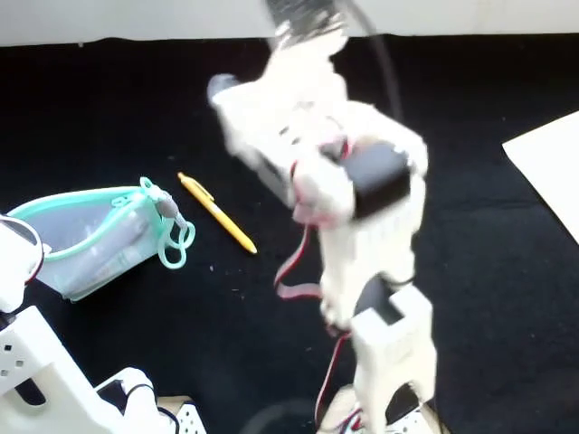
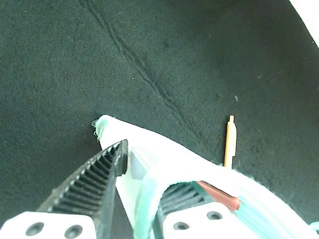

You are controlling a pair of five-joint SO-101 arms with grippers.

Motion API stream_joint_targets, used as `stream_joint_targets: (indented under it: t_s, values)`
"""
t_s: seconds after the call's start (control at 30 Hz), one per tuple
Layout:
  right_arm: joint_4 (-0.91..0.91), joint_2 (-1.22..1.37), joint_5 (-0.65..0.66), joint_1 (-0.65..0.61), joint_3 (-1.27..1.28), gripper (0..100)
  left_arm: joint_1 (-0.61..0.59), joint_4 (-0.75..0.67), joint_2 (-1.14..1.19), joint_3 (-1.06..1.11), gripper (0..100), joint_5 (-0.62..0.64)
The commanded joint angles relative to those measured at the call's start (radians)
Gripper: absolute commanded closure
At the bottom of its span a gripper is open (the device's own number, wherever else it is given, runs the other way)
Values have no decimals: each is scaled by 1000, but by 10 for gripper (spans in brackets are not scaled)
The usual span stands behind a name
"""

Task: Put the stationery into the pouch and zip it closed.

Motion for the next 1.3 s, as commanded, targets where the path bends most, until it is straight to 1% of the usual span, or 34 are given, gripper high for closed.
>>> stream_joint_targets:
  t_s: [0.0, 0.07, 0.17, 0.27, 0.4, 0.53, 0.67, 0.9, 0.93, 1.0, 1.1, 1.13, 1.2, 1.27]
  values:
    - [-25, 77, 176, 53, 248, 739, 16, -20, 7, 47, 993, -15]
    - [-45, 133, 247, 35, 315, 739, 16, -20, 7, 48, 993, -15]
    - [-53, 209, 301, -1, 329, 739, 16, -20, 7, 51, 993, -15]
    - [-74, 285, 287, -44, 331, 739, 16, -20, 7, 50, 993, -15]
    - [-170, 412, 269, -99, 329, 739, 16, -20, 7, 50, 993, -15]
    - [-225, 526, 269, -145, 329, 739, 13, -20, 7, 47, 993, -15]
    - [-286, 601, 236, -160, 329, 739, 12, -20, 8, 47, 993, -15]
    - [-380, 722, 233, -168, 329, 740, 12, -20, 13, 45, 993, -15]
    - [-389, 742, 233, -166, 329, 750, 12, -20, 13, 45, 993, -15]
    - [-392, 773, 238, -165, 329, 821, 12, -20, 13, 45, 993, -15]
    - [-389, 799, 238, -165, 329, 998, 12, -20, 13, 45, 993, -15]
    - [-381, 800, 233, -165, 329, 983, 12, -20, 13, 45, 993, -15]
    - [-361, 797, 233, -156, 321, 996, 12, -20, 13, 45, 993, -15]
    - [-326, 796, 232, -139, 249, 991, 12, -20, 13, 45, 993, -15]
